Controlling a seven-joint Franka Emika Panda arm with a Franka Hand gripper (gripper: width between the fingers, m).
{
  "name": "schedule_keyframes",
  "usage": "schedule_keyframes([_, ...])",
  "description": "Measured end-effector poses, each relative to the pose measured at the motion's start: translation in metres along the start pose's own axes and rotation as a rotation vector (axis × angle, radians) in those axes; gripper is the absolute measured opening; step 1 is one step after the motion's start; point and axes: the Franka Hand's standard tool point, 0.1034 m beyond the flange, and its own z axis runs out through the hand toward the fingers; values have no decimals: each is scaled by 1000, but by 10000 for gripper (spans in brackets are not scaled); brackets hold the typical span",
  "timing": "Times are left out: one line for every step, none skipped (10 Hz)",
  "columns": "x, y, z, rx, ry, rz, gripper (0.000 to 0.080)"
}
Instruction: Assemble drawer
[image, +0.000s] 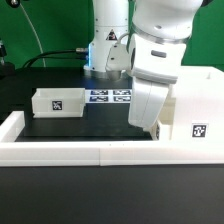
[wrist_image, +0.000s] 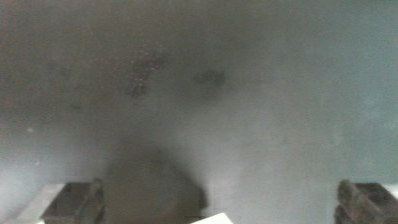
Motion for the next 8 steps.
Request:
schedule_keyframes([0, 0, 0, 0, 0, 0, 649])
schedule_keyframes([-4, 0, 2, 2, 0, -15, 649])
schedule_keyframes([-18, -3, 10, 19, -2, -48, 649])
schedule_keyframes([-28, -5, 13, 26, -2, -49, 649])
schedule_keyframes([-35, -8, 14, 31, 0, -56, 649])
schedule_keyframes([-38, -9, 13, 32, 0, -57, 649])
schedule_keyframes([-37, -9, 14, 33, 0, -59, 649])
schedule_keyframes([-37, -9, 14, 34, 2, -61, 649])
